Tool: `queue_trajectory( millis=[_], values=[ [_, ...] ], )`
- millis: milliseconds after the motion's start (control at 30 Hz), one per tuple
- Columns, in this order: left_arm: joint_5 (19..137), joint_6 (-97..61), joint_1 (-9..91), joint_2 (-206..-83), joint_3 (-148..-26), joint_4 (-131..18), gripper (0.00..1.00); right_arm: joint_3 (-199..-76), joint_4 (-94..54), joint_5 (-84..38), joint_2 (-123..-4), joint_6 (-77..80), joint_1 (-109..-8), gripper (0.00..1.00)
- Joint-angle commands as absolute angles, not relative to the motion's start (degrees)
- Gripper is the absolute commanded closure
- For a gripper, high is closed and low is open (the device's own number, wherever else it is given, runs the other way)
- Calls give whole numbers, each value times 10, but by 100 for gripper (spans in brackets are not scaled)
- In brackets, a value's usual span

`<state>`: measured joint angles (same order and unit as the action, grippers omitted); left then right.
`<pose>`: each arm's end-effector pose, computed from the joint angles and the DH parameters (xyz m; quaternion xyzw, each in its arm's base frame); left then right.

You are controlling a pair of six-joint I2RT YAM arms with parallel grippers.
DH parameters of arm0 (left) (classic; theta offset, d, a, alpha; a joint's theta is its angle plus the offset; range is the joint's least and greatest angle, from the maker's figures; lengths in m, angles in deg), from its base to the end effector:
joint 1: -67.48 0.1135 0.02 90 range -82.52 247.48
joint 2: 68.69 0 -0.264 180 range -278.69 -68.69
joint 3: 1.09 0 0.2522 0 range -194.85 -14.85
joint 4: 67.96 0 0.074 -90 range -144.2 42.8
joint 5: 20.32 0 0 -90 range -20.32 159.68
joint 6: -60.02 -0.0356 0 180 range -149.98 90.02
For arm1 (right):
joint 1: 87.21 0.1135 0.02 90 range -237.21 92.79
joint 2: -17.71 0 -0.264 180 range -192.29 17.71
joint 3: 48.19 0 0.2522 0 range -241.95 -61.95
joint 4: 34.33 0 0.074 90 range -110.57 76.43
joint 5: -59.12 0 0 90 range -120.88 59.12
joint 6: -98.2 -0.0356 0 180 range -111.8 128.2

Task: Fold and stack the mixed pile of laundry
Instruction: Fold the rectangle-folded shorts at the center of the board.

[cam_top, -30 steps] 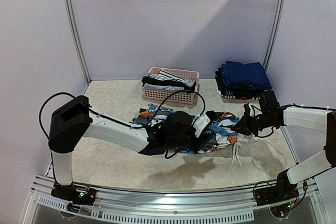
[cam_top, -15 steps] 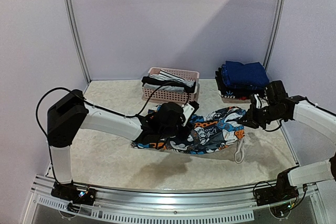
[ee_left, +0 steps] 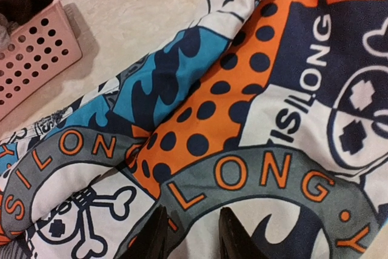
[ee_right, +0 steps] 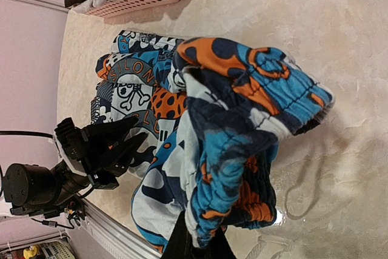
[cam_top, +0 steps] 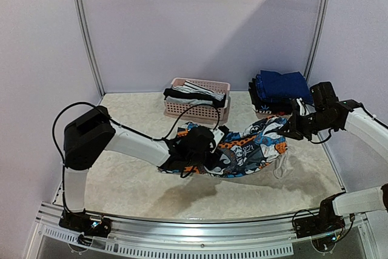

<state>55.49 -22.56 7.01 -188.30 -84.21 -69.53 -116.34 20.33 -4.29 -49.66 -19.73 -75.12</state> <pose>0.2255 -0.3804 0.1309 0.3419 0.8128 -0.1654 0.4418 0.2245 0.0644 0.2751 0.0569 0.9262 0.3087 0.2087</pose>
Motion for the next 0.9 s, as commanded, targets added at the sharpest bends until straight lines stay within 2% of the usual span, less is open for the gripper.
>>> queue_trajectory(
  millis=[0,533,867],
  values=[
    [565,-211,81,-1904,-832,-711,71,-1198,229,-37,-480,-184,-751,100],
    [658,-170,73,-1965,-852,-755,74,-1288,243,-7,-523,-183,-748,100],
    [715,-154,66,-1986,-871,-777,75,-1352,229,-18,-580,-199,-686,100]
  ],
)
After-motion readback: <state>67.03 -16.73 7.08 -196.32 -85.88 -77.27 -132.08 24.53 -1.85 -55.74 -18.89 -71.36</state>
